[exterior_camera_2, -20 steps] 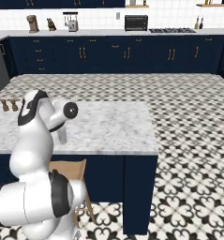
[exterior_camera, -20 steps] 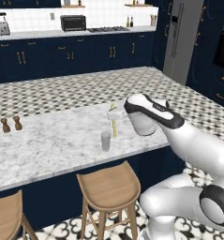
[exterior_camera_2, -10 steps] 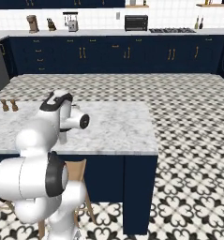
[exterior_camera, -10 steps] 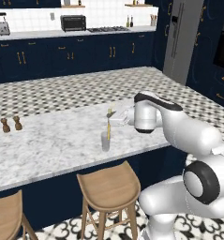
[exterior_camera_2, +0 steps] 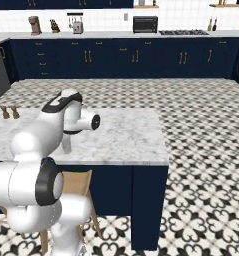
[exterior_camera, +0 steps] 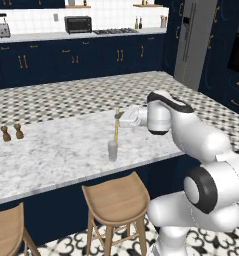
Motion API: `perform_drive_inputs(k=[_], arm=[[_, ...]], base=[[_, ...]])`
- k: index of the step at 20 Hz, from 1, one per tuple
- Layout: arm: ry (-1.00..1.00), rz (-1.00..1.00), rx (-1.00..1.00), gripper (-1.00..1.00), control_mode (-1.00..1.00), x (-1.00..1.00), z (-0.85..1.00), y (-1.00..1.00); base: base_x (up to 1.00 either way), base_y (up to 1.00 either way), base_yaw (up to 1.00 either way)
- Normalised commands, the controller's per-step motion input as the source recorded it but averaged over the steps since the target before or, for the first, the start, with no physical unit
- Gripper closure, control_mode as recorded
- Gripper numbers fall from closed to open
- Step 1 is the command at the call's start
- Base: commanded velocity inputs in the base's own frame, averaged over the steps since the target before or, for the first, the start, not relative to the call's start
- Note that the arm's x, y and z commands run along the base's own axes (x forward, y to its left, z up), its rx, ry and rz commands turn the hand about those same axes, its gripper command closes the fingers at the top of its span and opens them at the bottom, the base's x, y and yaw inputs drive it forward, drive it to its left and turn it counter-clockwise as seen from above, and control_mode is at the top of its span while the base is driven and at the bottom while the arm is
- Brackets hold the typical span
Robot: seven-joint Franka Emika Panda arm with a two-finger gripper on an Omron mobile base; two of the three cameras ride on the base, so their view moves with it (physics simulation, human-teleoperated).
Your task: Take a straw from the drawer in front and place it inside the glass cup on the dining counter.
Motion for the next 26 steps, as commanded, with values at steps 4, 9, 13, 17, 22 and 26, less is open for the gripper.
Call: perform_drive_inputs(k=[4, 9, 13, 17, 22, 26], arm=[[0.0, 0.03, -0.01, 1.0, -1.0, 0.45, -0.09, 0.0], [0.0, 0.03, -0.02, 1.0, -1.0, 0.38, -0.38, 0.0], [0.0, 0.03, 0.0, 1.0, -1.0, 0.07, -0.33, 0.0], [0.0, 0.03, 0.0, 1.0, -1.0, 0.22, -0.23, 0.0], [0.0, 0.03, 0.0, 1.0, -1.0, 0.24, -0.17, 0.0], [0.0, 0.03, 0.0, 1.0, -1.0, 0.06, -0.17, 0.01]], base=[[0.0, 0.0, 0.0], [0.0, 0.0, 0.0], [0.0, 0.0, 0.0], [0.0, 0.0, 0.0], [0.0, 0.0, 0.0], [0.0, 0.0, 0.0]])
